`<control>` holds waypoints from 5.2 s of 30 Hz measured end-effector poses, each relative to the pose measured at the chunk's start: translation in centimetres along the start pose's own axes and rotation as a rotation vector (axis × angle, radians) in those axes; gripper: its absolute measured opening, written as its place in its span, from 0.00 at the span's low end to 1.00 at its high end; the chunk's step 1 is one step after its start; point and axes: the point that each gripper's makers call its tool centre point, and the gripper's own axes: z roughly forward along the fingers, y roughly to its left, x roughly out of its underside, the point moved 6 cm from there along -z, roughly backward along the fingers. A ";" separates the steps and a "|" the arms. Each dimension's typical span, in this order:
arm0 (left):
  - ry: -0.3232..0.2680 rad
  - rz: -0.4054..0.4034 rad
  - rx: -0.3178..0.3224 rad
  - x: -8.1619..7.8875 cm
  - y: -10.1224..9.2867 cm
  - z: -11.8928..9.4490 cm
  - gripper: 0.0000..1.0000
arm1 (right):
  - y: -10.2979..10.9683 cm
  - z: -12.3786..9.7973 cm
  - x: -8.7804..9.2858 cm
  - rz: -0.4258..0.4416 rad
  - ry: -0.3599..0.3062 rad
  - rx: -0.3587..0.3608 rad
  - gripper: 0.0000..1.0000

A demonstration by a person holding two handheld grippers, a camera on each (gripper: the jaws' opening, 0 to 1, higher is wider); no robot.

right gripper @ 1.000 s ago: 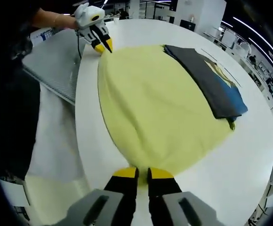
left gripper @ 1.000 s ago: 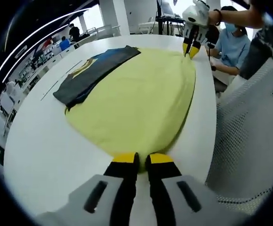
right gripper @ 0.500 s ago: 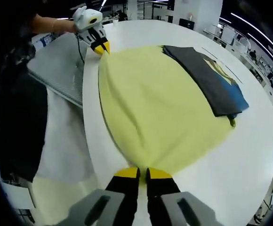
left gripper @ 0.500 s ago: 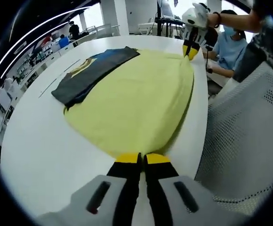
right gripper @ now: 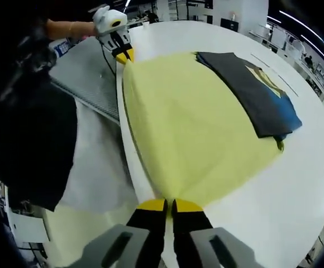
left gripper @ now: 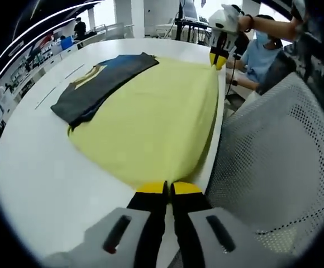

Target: Fold the garment on the visible template until the final outline fits inside the template.

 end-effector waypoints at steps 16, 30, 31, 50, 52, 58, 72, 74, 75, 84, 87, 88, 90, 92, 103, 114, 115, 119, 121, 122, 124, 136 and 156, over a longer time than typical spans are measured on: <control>0.036 -0.066 0.088 0.8 -2.5 -0.8 0.00 | 2.5 -0.4 0.7 -0.015 0.044 -0.126 0.00; -0.007 -0.021 0.051 -2.3 -0.4 -2.6 0.00 | 0.0 -3.0 -0.6 -0.037 -0.029 -0.020 0.00; -0.014 -0.012 0.039 -2.5 0.0 -2.7 0.00 | -0.3 -3.2 -0.8 -0.037 -0.036 -0.004 0.00; -0.108 0.018 -0.171 -7.5 5.7 -4.5 0.00 | -6.1 -6.5 -4.4 -0.074 -0.125 0.224 0.00; -0.116 0.015 -0.185 -8.0 6.3 -4.7 0.00 | -6.7 -6.9 -4.9 -0.077 -0.137 0.252 0.00; -0.148 0.017 -0.236 -9.5 7.9 -5.3 0.00 | -8.4 -7.9 -6.2 -0.088 -0.156 0.311 0.00; -0.205 0.017 -0.374 -12.4 11.8 -6.2 0.00 | -12.3 -10.1 -9.7 -0.113 -0.198 0.464 0.00; -0.225 -0.019 -0.391 -12.6 12.6 -6.3 0.00 | -13.0 -10.2 -10.0 -0.107 -0.199 0.474 0.00; -0.233 -0.024 -0.402 -12.8 13.0 -6.4 0.00 | -13.5 -10.3 -10.3 -0.098 -0.210 0.487 0.00; -0.291 -0.057 -0.476 -14.5 15.7 -6.5 0.00 | -17.0 -10.9 -11.6 -0.052 -0.235 0.553 0.00; -0.298 -0.060 -0.490 -14.9 16.6 -6.3 0.00 | -17.5 -11.0 -11.9 -0.047 -0.235 0.567 0.00; -0.293 -0.053 -0.498 -15.0 16.9 -6.1 0.00 | -17.7 -11.0 -12.0 -0.046 -0.232 0.568 0.00; -0.286 -0.045 -0.508 -15.2 17.3 -5.9 0.00 | -18.2 -10.9 -12.2 -0.048 -0.230 0.579 0.00; -0.284 -0.047 -0.510 -15.2 17.8 -5.6 0.00 | -18.6 -10.8 -12.3 -0.049 -0.223 0.585 0.00; -0.262 -0.077 -0.535 -15.2 20.5 -3.4 0.00 | -21.5 -8.7 -12.4 0.002 -0.199 0.581 0.00; -0.243 -0.197 -0.493 -12.4 23.0 0.9 0.00 | -24.1 -4.5 -11.7 0.125 -0.211 0.527 0.00; -0.262 -0.244 -0.471 -12.3 23.0 1.4 0.00 | -24.3 -4.2 -11.6 0.124 -0.203 0.527 0.00; -0.265 -0.266 -0.463 -11.8 23.7 2.3 0.00 | -24.7 -2.7 -11.4 0.079 -0.137 0.522 0.00; -0.248 -0.254 -0.468 -11.6 24.0 2.9 0.00 | -25.1 -2.1 -11.3 0.075 -0.126 0.516 0.00; -0.239 -0.246 -0.467 -11.5 24.2 3.2 0.00 | -25.4 -1.8 -11.3 0.070 -0.115 0.514 0.00; -0.230 -0.249 -0.468 -11.4 24.5 3.7 0.00 | -25.6 -1.5 -11.3 0.068 -0.109 0.512 0.00; -0.168 -0.233 -0.464 -10.3 25.9 6.0 0.00 | -27.4 0.7 -10.8 0.059 -0.080 0.480 0.00; -0.156 -0.213 -0.459 -8.4 25.5 5.2 0.30 | -26.6 1.4 -10.1 0.122 -0.141 0.447 0.29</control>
